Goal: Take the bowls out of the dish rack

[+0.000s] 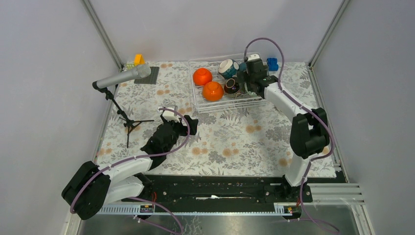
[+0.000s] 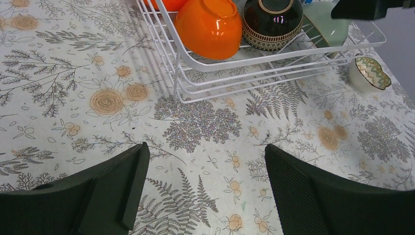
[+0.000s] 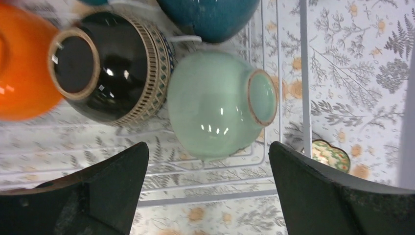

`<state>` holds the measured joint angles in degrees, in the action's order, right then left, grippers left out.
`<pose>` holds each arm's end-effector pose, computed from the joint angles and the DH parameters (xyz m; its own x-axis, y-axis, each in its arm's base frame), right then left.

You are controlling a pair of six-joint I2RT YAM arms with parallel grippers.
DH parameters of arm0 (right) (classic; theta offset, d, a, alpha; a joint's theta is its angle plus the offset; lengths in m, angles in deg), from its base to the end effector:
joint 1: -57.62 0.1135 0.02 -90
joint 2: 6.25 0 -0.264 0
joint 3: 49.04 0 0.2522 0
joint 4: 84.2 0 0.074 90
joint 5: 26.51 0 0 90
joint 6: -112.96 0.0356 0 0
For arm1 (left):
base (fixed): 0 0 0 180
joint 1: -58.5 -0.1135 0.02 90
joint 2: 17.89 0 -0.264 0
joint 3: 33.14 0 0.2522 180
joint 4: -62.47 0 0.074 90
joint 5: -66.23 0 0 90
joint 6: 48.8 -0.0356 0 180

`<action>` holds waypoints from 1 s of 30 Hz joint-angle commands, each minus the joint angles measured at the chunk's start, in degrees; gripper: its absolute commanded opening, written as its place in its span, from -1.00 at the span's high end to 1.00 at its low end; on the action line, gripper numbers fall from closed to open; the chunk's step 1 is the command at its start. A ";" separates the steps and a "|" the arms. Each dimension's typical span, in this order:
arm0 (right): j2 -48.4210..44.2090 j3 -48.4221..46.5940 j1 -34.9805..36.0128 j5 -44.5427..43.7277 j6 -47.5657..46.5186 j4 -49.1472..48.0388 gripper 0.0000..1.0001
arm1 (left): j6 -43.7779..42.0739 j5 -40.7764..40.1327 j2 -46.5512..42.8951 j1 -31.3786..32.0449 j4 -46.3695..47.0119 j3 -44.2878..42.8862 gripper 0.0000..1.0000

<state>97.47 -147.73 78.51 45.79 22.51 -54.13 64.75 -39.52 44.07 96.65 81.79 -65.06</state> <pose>0.3982 0.1404 0.2858 -0.5363 -0.2127 -0.8168 -0.1115 0.9771 -0.1812 0.1794 -0.1287 0.2001 -0.2878 -0.2629 -0.9209 0.2943 0.8908 -0.3463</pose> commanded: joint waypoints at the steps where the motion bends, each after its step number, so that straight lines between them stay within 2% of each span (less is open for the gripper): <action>1: 3.59 -4.32 1.09 -4.17 -9.02 5.89 -0.99 | -1.05 -1.44 -0.28 0.12 3.29 0.14 -0.86; 11: 14.17 -16.14 1.32 -8.20 -12.64 15.13 -0.99 | -0.93 -1.43 1.05 0.17 2.88 -0.44 -0.86; 14: 15.80 -17.78 1.60 -12.09 -13.12 15.58 -0.99 | -0.79 -0.81 1.68 0.10 3.13 -0.61 -0.86; 20: 17.96 -20.08 1.84 -13.49 -12.88 16.36 -0.98 | -0.83 -0.50 2.41 0.12 2.80 -1.11 -0.86; 25: 18.53 -21.20 2.48 -14.68 -12.23 17.16 -0.60 | -0.95 -0.82 2.10 0.14 2.69 -1.10 -0.86; 30: 18.86 -23.28 3.13 -15.40 -11.17 20.28 -0.34 | -1.05 -1.52 2.83 0.14 1.58 -1.83 -0.86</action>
<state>116.09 -167.14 80.41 33.82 10.51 -37.45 64.53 -39.78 46.43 96.65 81.76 -65.08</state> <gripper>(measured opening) 0.797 0.929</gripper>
